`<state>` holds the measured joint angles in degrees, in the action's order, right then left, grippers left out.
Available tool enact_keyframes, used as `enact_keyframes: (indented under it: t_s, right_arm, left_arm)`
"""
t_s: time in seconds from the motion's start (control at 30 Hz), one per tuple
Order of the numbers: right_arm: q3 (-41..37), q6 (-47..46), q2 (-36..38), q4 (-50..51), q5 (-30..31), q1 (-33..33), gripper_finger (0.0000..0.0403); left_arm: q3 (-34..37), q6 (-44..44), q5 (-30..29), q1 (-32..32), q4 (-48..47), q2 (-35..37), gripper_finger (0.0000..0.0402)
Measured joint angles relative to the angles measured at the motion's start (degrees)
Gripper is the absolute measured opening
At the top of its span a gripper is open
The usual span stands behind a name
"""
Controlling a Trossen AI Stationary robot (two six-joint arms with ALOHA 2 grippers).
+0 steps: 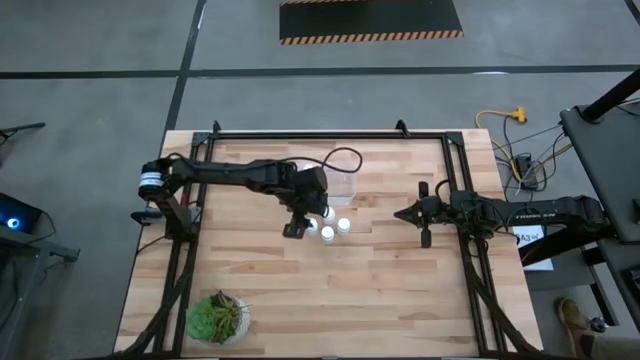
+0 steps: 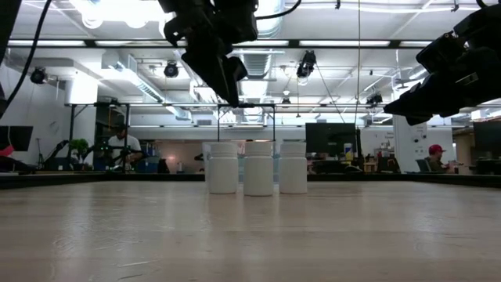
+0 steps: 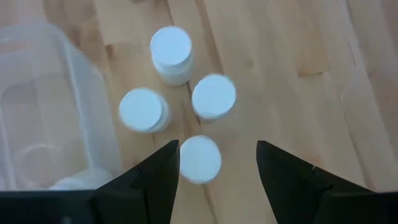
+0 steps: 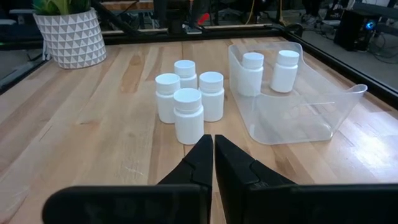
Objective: Pick and place pill bottles into a basket
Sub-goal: Put the white pill bottle into the transparent bin
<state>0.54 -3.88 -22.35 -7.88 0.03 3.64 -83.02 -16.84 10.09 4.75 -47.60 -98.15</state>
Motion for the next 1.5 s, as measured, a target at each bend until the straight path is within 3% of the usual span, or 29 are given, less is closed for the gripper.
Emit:
enact_keyframes:
  t_s: [0.23, 0.43, 0.93, 1.5]
  right_arm:
    - [0.0, 0.7, 0.0, -0.3, 0.0, 0.0, 0.0009]
    - [0.0, 0.6, 0.0, -0.5, 0.1, 0.0, 0.0009]
    - [0.0, 0.5, 0.1, -0.9, 0.0, 0.0, 0.0009]
    - [0.0, 0.5, 0.1, -0.9, 0.0, 0.0, 0.0009]
  left_arm:
    - [0.0, -2.4, -0.8, -2.6, 3.0, -1.7, 0.0195]
    - [0.2, -3.2, -7.4, -4.8, 4.7, -3.5, 0.0195]
    - [0.0, -4.6, -7.5, -7.0, 10.1, -6.9, 0.0195]
    - [0.0, -4.9, -7.5, -7.0, 9.8, -7.0, 0.0195]
